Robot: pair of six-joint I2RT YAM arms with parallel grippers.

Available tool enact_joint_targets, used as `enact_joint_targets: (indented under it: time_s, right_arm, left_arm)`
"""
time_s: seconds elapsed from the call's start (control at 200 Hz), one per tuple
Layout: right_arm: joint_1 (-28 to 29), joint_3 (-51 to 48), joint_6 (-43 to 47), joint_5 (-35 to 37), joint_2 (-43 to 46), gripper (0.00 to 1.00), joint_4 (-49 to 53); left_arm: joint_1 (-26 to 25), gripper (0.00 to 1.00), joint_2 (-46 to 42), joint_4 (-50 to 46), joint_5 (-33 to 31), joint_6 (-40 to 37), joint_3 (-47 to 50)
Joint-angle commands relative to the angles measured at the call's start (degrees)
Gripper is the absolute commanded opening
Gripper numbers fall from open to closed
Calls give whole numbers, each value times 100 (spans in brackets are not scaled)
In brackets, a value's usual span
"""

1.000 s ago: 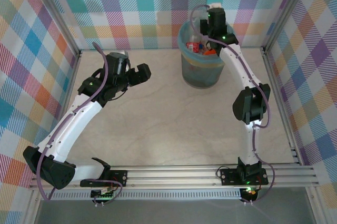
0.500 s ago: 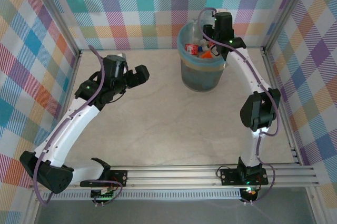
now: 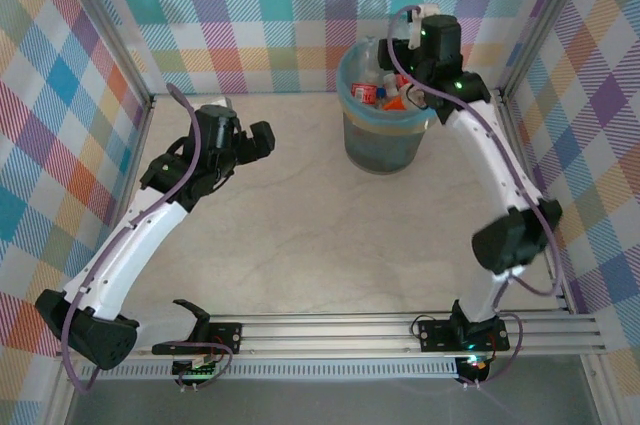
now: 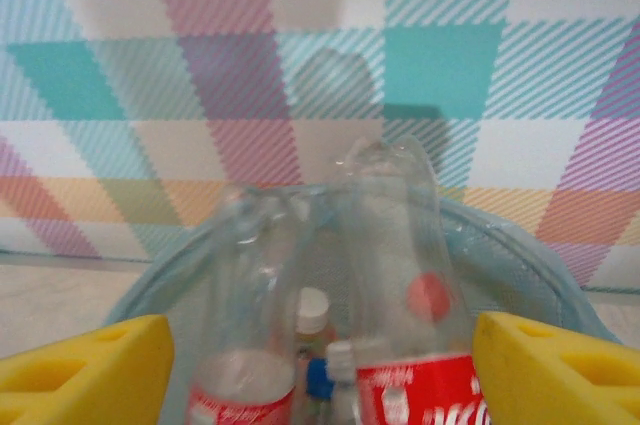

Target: Put the plastic bottles in the bin

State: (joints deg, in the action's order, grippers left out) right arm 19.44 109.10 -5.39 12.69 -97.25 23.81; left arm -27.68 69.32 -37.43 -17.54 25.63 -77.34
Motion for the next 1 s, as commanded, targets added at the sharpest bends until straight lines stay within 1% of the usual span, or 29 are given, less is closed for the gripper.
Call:
enact_joint_targets:
  time_s: [0.0, 0.08, 0.19, 0.275, 0.29, 0.4, 0.52, 0.605, 0.69, 0.77, 0.805, 0.845, 0.9, 0.965, 0.985, 0.995]
  right_arm:
    - [77, -1268, 91, -448, 1244, 77, -666]
    - [76, -2604, 221, -525, 2214, 79, -1102]
    - [75, -4096, 482, -599, 3342, 81, -1372]
    - [81, -5322, 575, -427, 4139, 83, -1720]
    - [70, -5486, 569, -388, 4275, 84, -1752]
    - [56, -6526, 677, 25, 5119, 85, -1919]
    - [-57, -7553, 726, 628, 5554, 86, -2457]
    - [-300, -8247, 698, 886, 5362, 86, -3352]
    - [-660, -8586, 164, 859, 4855, 88, -4020]
    - [-917, -8792, -192, 1044, 4099, 89, -4742]
    - [-1030, -8832, -229, 1016, 3728, 89, -5053]
    - [-1150, -8858, -179, 990, 3257, 89, -5465]
    - [-1325, -8873, -91, 904, 2611, 89, -5958]
    - [-1480, -8892, 51, 799, 1951, 88, -6830]
    - [-1514, -8893, 96, 728, 1848, 88, -6931]
    - [-1549, -8903, 123, 571, 1797, 88, -7041]
  left_arm:
    - [-37, 100, -342, 560, -966, -595, 512]
    - [-20, 100, -594, 1129, -1573, -901, 1124]
    - [51, 100, -864, 1782, -2147, -1270, 1900]
    - [111, 100, -1023, 2098, -2500, -1366, 2457]
    - [118, 100, -1042, 2307, -2545, -1375, 2541]
    - [141, 100, -1228, 2976, -2739, -1521, 3324]
    - [246, 100, -1420, 3884, -2748, -1699, 4183]
    - [475, 100, -1449, 4572, -2591, -1858, 4744]
    - [755, 100, -1245, 5175, -2396, -1955, 5132]
    - [965, 100, -828, 5460, -2257, -1988, 5264]
    - [1033, 100, -634, 5700, -2148, -2037, 5343]
    - [1128, 100, -376, 6071, -1958, -2089, 5451]
    - [1285, 100, 10, 6600, -1545, -2152, 5572]
    - [1464, 100, 558, 7218, -1062, -2282, 5616]
    - [1491, 100, 639, 7189, -963, -2297, 5536]
    - [1502, 100, 658, 7107, -872, -2301, 5488]
